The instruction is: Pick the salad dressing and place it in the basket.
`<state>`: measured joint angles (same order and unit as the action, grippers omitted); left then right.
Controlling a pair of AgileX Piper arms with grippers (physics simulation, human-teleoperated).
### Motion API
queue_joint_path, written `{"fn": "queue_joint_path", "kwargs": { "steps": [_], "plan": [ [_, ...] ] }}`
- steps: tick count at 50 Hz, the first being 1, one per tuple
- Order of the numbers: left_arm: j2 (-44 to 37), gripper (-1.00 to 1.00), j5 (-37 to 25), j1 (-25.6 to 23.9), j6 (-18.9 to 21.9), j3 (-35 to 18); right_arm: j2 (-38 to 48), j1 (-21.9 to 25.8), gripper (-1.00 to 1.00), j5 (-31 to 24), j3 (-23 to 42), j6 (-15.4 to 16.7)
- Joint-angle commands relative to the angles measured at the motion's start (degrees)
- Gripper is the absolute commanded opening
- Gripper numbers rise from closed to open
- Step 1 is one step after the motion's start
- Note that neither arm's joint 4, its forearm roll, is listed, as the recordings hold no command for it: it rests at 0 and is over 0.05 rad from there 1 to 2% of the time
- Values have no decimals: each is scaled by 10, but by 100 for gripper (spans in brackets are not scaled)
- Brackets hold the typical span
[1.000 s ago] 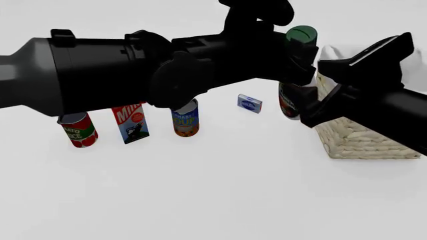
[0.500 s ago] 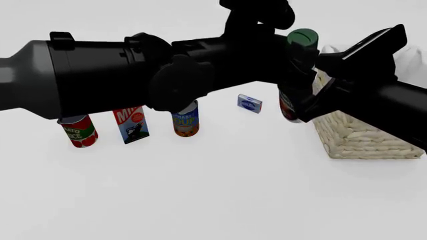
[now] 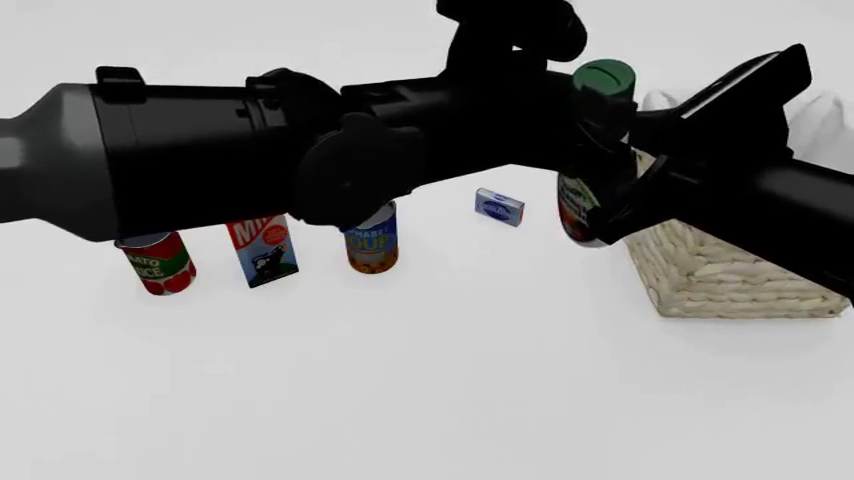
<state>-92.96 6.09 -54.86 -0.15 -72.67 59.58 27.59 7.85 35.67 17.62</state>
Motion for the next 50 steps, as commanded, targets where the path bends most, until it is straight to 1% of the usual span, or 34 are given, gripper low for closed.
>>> {"fn": "queue_joint_path", "kwargs": {
  "steps": [1, 9, 12, 13, 14, 15, 16, 20, 23, 34, 37, 38, 39, 40, 44, 50],
  "plan": [
    [5, -100, 4, 1, 11, -1, -4, 5, -100, -1, 0, -4],
    [6, -100, 3, 1, 10, -2, -4, 6, -100, 0, 1, -4],
    [6, -100, 2, -4, 4, -2, -3, 7, -100, 1, 0, -4],
    [-6, 100, -15, -1, -7, -15, -3, 8, -100, 1, 0, -5],
    [-6, 100, -15, -1, -7, -15, -3, 8, -100, 1, 0, -5],
    [3, 100, -1, 5, -15, -7, -3, 8, -100, 2, -1, -5],
    [3, 100, -6, -2, -9, -9, -2, 8, -100, 3, -1, -5],
    [4, 100, -7, -2, -5, -9, -1, 9, -100, 4, -2, -6],
    [10, 100, -5, -1, -11, -8, 0, 10, -100, 5, -2, -7],
    [21, 100, -13, 11, -10, -16, 1, 11, -100, 8, -5, -7],
    [32, 100, -23, 15, -8, -24, 3, 10, -100, 10, -6, -7],
    [43, 100, -22, 15, -19, -23, 3, 10, -100, 10, -6, -8],
    [49, 100, -29, 13, -19, -26, 3, 10, -100, 10, -6, -8],
    [59, 100, -34, 12, -10, -29, 4, 10, -100, 11, -6, -9],
    [83, 100, -49, 16, -10, -40, 7, 11, -100, 13, -5, -9],
    [126, 100, -58, 24, -13, -38, 8, 13, -100, 15, -5, -10]
  ]
}}
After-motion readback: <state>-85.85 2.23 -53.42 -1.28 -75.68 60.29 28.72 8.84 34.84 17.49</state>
